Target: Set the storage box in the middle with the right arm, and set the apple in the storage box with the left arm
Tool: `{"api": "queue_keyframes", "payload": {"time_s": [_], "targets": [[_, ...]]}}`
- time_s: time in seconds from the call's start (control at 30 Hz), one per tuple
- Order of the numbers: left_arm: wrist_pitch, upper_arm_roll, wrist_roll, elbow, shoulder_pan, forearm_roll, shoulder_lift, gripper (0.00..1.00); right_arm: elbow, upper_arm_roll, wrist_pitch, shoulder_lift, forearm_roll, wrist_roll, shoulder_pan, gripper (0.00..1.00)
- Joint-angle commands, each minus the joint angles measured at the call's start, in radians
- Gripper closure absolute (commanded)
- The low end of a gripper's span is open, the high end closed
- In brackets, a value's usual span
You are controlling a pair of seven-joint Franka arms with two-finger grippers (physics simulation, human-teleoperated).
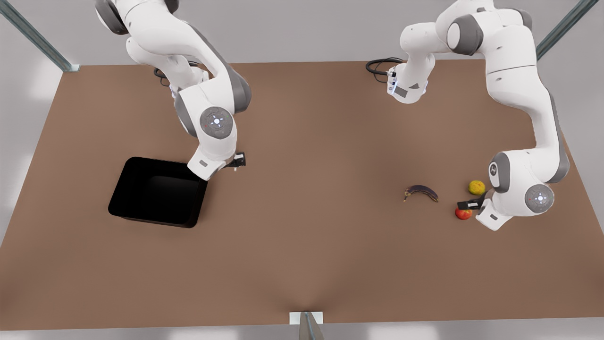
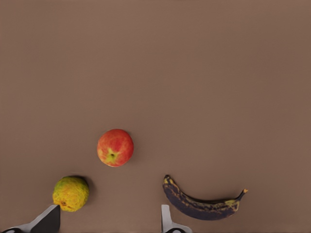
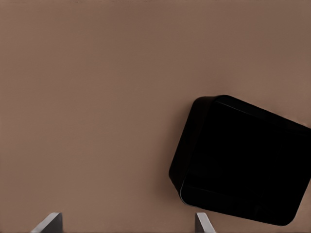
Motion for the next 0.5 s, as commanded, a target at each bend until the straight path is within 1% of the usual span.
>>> {"api": "queue_keyframes", "payload": {"time_s": [0.0,0.07,0.13,0.23,0.33,0.37,0.47], "targets": [[0.01,0.001,0.0,-0.009,0.002,-0.001,0.0,0.0,-0.025,0.0,0.039,-0.009,0.001,0.0,-0.025,0.0],[0.027,-0.001,0.006,-0.048,0.016,-0.001,-0.015,0.0,-0.038,0.0,0.075,-0.009,0.003,0.0,-0.052,0.0],[0.139,-0.001,0.006,-0.161,0.026,-0.001,-0.057,0.0,-0.09,0.002,0.129,-0.006,0.008,0.016,-0.084,0.0],[0.254,-0.001,0.054,-0.229,0.06,0.001,-0.054,0.0,-0.237,0.0,0.315,0.0,0.009,0.017,-0.124,0.0],[0.24,-0.004,0.051,-0.241,0.077,-0.001,-0.038,0.0,-0.277,0.0,0.384,0.026,0.009,0.016,-0.145,0.0],[0.22,-0.009,0.049,-0.239,0.08,-0.002,-0.037,0.0,-0.315,0.0,0.445,0.032,0.009,0.011,-0.165,0.0],[0.229,-0.015,0.104,-0.259,0.091,-0.002,-0.034,0.0,-0.36,-0.003,0.462,0.042,0.009,0.011,-0.204,0.0]]}}
